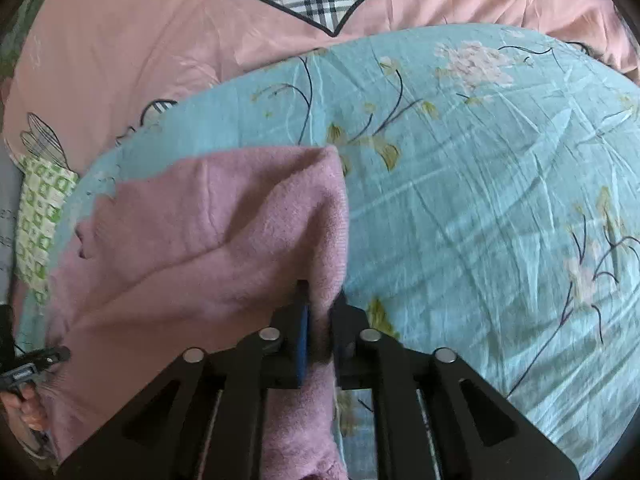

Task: Fold small clothes

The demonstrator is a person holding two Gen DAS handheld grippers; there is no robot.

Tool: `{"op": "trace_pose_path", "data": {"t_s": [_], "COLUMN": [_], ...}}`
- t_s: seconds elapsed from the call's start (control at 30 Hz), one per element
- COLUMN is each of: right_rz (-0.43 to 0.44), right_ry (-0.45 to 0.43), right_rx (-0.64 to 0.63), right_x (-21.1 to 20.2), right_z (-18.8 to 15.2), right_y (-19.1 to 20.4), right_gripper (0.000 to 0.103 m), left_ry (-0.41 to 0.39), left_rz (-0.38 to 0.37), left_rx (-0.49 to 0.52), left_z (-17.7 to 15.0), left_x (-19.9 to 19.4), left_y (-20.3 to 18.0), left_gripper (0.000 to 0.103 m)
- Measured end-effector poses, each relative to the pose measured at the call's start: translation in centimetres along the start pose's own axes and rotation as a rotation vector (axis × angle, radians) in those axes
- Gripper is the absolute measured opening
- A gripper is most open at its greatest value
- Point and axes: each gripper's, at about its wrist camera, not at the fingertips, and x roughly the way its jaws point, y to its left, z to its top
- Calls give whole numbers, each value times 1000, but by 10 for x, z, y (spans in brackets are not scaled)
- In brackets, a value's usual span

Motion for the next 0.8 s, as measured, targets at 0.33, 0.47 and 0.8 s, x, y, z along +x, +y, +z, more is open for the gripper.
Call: {"op": "trace_pose_path", "data": {"t_s": [0.33,0.47,0.8], "right_rz": [178,262,378], "right_ry": [-115,-111,-31], "right_rx": [-22,-44,-87], "right_x": [-102,-126,-154], "right_z": [-52,-90,-190], "right_y": [31,51,90], "right_gripper": [50,52,52], "left_ry": [-87,-79,41], "left_rz": [25,33,-38], "left_rx": [-97,-121,-86], "left_z": [-79,-130,-231], "left_x": [-93,-115,-122], "left_y": [17,15,-44], "left_gripper": [48,49,52]}}
